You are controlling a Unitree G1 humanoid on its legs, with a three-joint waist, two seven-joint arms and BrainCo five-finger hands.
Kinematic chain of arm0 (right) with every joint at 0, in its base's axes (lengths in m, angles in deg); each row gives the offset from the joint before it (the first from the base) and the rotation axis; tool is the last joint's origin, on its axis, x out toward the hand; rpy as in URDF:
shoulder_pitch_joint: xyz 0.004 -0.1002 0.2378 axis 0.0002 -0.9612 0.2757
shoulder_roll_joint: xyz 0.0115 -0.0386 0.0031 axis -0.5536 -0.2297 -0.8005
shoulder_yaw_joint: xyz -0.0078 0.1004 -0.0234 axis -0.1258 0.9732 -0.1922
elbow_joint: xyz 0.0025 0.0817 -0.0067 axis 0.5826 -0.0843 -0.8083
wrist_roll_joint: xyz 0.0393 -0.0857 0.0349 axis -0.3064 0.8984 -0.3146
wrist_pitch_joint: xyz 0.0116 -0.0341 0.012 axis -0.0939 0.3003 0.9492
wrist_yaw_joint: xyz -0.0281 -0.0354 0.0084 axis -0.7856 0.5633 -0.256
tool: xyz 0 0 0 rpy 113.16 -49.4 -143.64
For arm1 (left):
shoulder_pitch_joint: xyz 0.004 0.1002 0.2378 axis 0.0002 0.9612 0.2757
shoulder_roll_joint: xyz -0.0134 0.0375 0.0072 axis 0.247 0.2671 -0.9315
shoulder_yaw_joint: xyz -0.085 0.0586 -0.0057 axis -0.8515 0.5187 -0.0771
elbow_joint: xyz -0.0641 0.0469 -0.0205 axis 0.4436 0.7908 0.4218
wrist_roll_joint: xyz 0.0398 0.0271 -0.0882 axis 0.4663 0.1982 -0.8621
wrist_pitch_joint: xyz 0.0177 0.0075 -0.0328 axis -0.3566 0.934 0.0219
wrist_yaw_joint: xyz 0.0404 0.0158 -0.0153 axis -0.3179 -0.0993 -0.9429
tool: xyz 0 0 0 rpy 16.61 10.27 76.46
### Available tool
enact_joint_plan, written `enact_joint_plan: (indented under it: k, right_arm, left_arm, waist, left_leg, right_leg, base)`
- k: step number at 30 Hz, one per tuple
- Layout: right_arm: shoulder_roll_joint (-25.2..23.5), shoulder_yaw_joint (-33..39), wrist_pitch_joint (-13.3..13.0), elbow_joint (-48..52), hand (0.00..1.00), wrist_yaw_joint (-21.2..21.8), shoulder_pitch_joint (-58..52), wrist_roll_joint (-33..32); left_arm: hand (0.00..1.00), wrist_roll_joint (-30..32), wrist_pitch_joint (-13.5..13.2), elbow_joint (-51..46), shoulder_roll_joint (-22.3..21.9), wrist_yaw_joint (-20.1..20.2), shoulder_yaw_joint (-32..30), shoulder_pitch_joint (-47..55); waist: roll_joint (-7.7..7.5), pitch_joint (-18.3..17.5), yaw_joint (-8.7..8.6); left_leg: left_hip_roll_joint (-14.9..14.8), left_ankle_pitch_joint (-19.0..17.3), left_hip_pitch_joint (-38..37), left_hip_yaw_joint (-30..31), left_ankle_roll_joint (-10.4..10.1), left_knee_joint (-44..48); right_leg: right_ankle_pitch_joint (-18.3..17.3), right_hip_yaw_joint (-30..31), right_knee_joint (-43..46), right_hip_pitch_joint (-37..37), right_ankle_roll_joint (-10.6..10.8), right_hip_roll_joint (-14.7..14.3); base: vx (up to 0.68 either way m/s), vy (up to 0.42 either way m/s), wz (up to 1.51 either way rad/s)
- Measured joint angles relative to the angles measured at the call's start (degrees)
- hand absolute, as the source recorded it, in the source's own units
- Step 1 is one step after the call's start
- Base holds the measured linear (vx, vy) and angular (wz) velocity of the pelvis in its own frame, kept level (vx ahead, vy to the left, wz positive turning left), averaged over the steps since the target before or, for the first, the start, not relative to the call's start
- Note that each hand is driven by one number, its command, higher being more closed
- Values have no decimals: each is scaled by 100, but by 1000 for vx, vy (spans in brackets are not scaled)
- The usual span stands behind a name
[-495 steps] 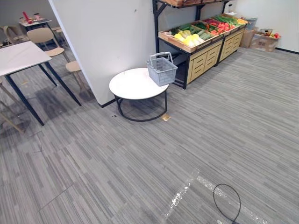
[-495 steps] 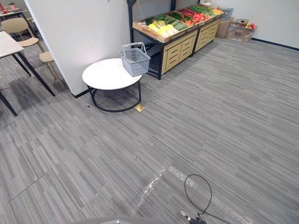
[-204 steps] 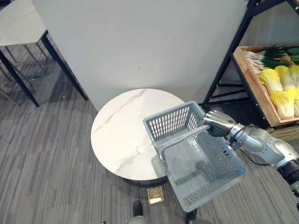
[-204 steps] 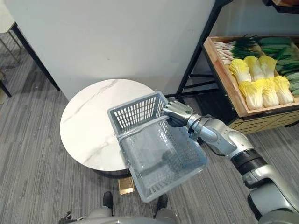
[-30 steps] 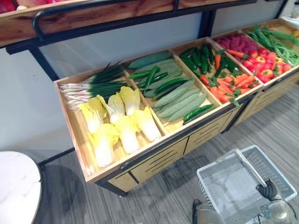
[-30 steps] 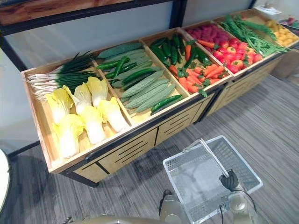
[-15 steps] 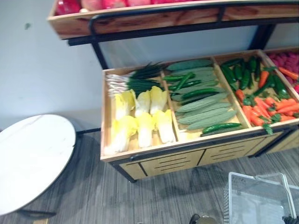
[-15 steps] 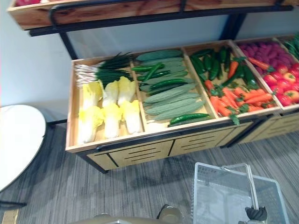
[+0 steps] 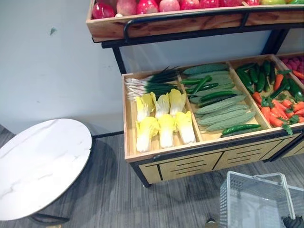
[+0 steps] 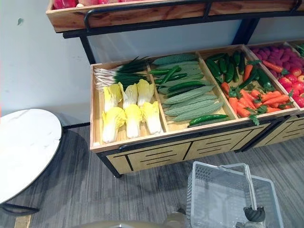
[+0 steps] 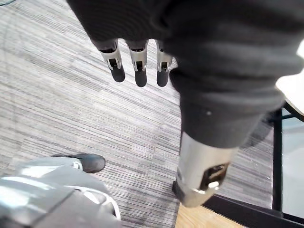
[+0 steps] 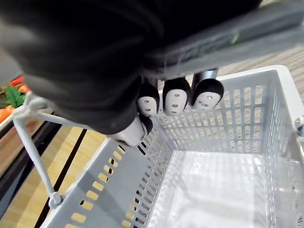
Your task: Pick vegetable in the basket
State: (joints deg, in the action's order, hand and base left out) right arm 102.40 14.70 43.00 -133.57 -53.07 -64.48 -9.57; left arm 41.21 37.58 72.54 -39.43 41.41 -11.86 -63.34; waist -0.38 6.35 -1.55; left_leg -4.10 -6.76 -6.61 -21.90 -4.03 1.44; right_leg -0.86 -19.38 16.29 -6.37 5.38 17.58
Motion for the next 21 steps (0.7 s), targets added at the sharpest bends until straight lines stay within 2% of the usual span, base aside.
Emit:
enact_joint_plan:
  k: [4,7,8,10,12,13,15,16,21]
  right_arm:
    - [-17,-361,10,-5,100,168,7,5]
    - [-21,-403,10,-51,100,205,18,-6]
    - [-46,-400,11,-75,100,201,9,-45]
    - [-87,-405,11,-99,100,200,9,-79]
    - [-149,-413,13,-114,100,204,-2,-167]
    - [-163,-414,13,-114,100,206,-3,-180]
    - [-242,-419,13,-113,100,271,41,-231]
    - [-253,-431,13,-110,100,278,57,-231]
    - [-273,-654,50,14,100,110,4,-274]
  left_arm:
    - [0,4,-5,-20,264,-13,23,-94]
    - [0,-4,-4,-20,379,-19,2,-176]
    - [0,-12,-7,-18,442,-16,-23,-184]
    - [0,-43,-57,-19,530,-12,-48,-202]
    - [0,-73,-262,-83,538,-41,-248,-234]
    - [0,-74,-290,-105,538,-62,-255,-248]
    - [0,-66,-558,-321,520,-235,-247,-248]
    - [0,-63,-607,-438,512,-303,-238,-253]
    - [0,62,-1131,-2081,516,-1041,153,-415]
  waist:
    - [-134,-1,4]
    - [-150,8,-1]
    - [-141,7,6]
    - [-155,3,11]
    - [-179,-41,23]
    - [-194,-48,24]
    - [-286,-66,70]
    - [-293,-66,73]
    - [-216,-35,51]
  left_leg:
    - [27,0,-54,102,-12,-25]
    - [-11,21,53,220,18,-28]
    - [-68,44,48,232,49,-23]
    - [-130,45,33,287,49,-24]
    - [-183,49,24,330,42,-26]
    - [-192,49,27,327,42,-28]
    - [-216,61,25,204,22,-29]
    - [-216,68,29,186,13,-28]
    - [-272,150,65,165,-82,-37]
  right_leg:
    - [10,123,313,-92,-17,61]
    - [119,182,-28,16,-173,-56]
    - [202,369,-156,68,-262,-170]
    - [291,485,-293,167,-214,-254]
    - [365,520,-660,379,-101,-341]
    - [381,518,-720,398,-75,-350]
    - [396,542,-1057,477,-55,-421]
    - [408,552,-1107,477,-36,-434]
    - [435,560,-1425,559,11,-559]
  base:
    - [51,34,12]
    - [62,17,17]
    - [85,28,14]
    - [71,11,13]
    - [56,-12,12]
    - [51,-26,-5]
    - [50,-30,-20]
    - [46,-23,-21]
    - [-14,-53,-7]
